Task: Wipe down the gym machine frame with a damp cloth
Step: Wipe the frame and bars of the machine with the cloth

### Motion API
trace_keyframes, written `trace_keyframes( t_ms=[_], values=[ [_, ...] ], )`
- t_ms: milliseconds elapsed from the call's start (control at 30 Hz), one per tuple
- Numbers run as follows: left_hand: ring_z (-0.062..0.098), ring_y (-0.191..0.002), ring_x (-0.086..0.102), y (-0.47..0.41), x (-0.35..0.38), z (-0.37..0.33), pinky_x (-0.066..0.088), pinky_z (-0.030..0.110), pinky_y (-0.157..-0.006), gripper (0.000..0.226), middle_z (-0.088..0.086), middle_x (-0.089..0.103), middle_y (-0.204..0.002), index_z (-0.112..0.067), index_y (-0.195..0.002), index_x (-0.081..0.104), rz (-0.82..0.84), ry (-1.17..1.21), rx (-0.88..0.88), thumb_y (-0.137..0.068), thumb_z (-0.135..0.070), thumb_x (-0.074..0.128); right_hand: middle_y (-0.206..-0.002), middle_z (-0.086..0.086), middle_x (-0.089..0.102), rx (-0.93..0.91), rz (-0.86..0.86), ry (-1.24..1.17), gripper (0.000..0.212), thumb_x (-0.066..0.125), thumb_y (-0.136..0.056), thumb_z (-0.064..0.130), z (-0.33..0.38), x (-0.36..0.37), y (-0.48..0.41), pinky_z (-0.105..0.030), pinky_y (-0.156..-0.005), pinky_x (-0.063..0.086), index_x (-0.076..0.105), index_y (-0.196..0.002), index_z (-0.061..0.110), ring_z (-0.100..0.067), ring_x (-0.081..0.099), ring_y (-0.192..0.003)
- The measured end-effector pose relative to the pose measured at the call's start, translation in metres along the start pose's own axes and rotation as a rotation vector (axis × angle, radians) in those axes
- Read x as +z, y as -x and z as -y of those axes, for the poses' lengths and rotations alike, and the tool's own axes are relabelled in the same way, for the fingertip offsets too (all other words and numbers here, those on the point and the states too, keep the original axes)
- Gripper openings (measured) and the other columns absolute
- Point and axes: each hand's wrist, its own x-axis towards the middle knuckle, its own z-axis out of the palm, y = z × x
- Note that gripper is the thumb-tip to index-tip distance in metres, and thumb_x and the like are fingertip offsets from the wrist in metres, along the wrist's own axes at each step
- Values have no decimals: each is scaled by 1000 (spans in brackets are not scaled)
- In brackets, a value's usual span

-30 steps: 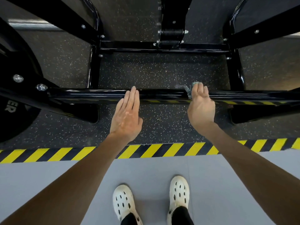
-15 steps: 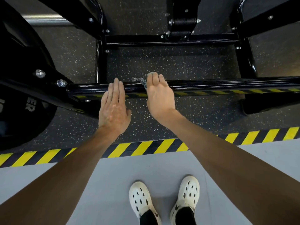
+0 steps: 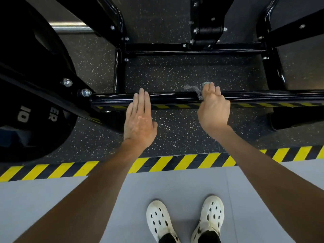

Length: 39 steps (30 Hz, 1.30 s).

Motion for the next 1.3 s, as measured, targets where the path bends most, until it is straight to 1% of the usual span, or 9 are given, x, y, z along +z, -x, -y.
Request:
trace_keyframes(
  t_ms=[133,233,467,600,667,767,867,1100,1300],
  values=[
    [24,-151,-17,-1,-2,2,-4,35,-124,90,11,-24,-162,-4,-153,-20,26,7,6,-99,-30,47,-128,-12,56,-204,-58,113,55,64,-81,10,63,-3,15,-30,-94,48,50,-133,0,-24,54,-118],
    [23,-151,-18,-3,-1,6,-6,34,-123,80,11,-25,-162,-4,-152,-21,34,23,20,-103,-31,36,-139,-14,43,-302,-3,111,53,48,-93,13,101,0,13,-32,-107,37,33,-142,-2,-27,41,-129],
    [25,-153,1,-10,-20,0,0,33,-124,70,13,-1,-165,-3,-156,1,-184,373,146,-98,-4,41,-155,-9,33,-441,212,-340,63,50,-91,9,79,-8,2,-36,-110,35,27,-150,5,-23,27,-144],
    [25,-153,11,-30,-33,-19,5,36,-125,53,12,13,-165,-5,-156,16,-115,504,206,-106,-8,32,-134,-12,56,-406,344,-733,67,44,-85,-10,54,-17,-4,-21,-90,47,33,-148,7,-27,58,-115],
    [27,-152,12,-37,-28,-26,9,37,-125,51,12,13,-165,-6,-156,20,-57,412,172,-108,-21,32,-142,-17,50,-323,276,-679,61,42,-89,-13,35,-19,-9,-20,-94,46,34,-148,4,-30,58,-119],
    [28,-150,14,-37,-17,-32,24,41,-121,50,9,14,-164,-9,-154,27,-62,303,92,-108,-26,35,-157,-18,29,-328,149,-297,52,44,-98,0,4,-4,-17,-37,-118,24,30,-148,-3,-31,27,-145],
    [26,-150,16,-38,-15,-43,36,45,-113,51,4,14,-164,-9,-151,30,-39,328,108,-104,-21,45,-156,-15,28,-371,150,-80,53,44,-99,3,-12,17,-15,-42,-117,22,27,-149,-1,-30,24,-145],
    [23,-143,32,-41,-17,-53,43,38,-108,68,1,28,-159,-10,-149,37,-70,272,313,-89,10,62,-154,-7,34,-388,115,-95,60,49,-94,-5,-17,21,-14,-39,-118,20,30,-150,6,-23,27,-144],
    [22,-146,32,-25,-28,25,43,45,-108,74,-5,26,-162,-15,-152,36,-82,198,134,-88,18,54,-153,-11,36,-369,111,-112,63,52,-89,-11,-16,21,-11,-41,-118,19,33,-148,3,-26,29,-144]
  ],
)
